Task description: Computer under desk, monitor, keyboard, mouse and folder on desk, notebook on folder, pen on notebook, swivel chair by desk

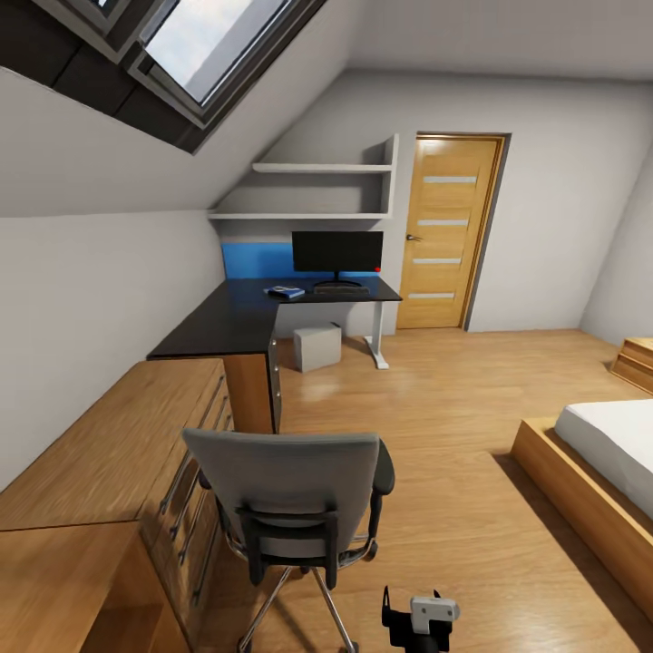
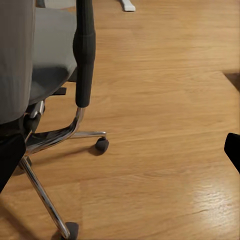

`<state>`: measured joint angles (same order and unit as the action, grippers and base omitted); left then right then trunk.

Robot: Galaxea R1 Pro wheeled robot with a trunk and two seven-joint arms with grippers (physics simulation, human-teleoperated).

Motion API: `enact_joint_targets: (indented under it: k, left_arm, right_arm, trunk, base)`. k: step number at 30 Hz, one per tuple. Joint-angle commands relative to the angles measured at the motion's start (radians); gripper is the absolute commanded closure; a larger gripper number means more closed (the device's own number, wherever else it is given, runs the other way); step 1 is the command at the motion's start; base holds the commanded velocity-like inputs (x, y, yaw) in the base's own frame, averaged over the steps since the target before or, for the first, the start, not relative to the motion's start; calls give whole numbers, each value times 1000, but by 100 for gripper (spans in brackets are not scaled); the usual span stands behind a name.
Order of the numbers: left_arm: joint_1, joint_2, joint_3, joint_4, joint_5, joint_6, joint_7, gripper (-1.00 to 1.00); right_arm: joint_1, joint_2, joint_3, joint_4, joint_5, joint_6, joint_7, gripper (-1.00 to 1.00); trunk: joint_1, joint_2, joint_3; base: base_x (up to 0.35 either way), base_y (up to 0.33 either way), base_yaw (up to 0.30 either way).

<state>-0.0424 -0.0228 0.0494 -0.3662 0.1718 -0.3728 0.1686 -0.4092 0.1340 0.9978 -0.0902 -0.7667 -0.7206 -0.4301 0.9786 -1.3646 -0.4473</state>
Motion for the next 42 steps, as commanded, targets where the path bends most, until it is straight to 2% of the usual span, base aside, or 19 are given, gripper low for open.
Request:
enact_joint_targets:
  k: [1, 8, 13, 20, 42]
  left_arm:
    - [-1, -1, 4, -1, 2, -3, -1, -100]
    - [-1, -5, 6, -8, 3, -9, -1, -100]
    - [-1, -23, 6, -11, 4, -21, 3, -100]
    - [-1, -30, 6, -12, 5, -24, 2, -100]
    - [-1, -27, 6, -11, 8, -11, 4, -100]
  right_arm:
    - [-1, 0, 9, 0, -2, 0, -9, -100]
    - [-1, -1, 9, 0, -1, 0, -8, -100]
    - [-1, -3, 9, 0, 0, 0, -8, -100]
    - [-1, -7, 8, 2, 1, 0, -8, -100]
    - [-1, -8, 8, 3, 1, 0, -9, -100]
  trunk:
    - [0, -1, -1]
    - [0, -1, -1]
    - [0, -1, -1]
    - [0, -1, -1]
    - [84, -155, -70]
  base:
    - [0, 8, 0]
    - [0, 4, 0]
    - [0, 1, 0]
    - [0, 0, 0]
    - [0, 0, 0]
